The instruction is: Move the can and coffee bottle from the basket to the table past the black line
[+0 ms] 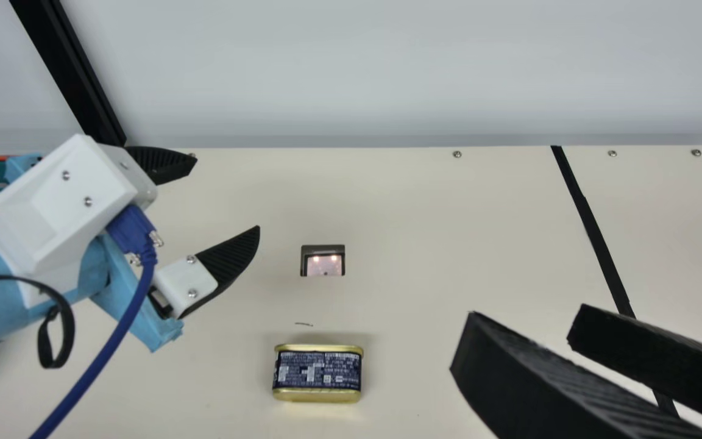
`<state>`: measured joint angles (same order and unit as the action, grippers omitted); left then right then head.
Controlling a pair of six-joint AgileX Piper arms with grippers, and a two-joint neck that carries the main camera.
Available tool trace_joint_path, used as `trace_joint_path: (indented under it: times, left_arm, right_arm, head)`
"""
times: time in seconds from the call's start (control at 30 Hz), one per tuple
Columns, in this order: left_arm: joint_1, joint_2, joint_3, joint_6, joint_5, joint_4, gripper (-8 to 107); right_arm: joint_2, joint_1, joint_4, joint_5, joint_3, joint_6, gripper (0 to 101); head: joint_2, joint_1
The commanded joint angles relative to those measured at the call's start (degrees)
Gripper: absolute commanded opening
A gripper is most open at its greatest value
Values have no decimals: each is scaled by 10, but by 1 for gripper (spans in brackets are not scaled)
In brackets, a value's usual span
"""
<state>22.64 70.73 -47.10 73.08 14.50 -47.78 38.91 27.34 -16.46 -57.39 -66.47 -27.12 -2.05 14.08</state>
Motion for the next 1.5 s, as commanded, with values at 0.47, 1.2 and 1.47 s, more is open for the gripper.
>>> trace_joint_path:
  times: [0.47, 1.2, 1.47]
  left_arm:
    - [-28, -64, 46, -244, -80, 227, 90]
    - [-87, -228, 164, -571, -36, 428, 90]
    - [-79, -291, 200, -662, -4, 477, 90]
  right_arm:
    - [195, -91, 54, -20, -1, 250, 101]
    - [381, -121, 9, -11, -34, 777, 101]
    - [401, -56, 29, 17, -20, 784, 101]
  head:
    - [0, 5]
    - [0, 5]
    - [0, 5]
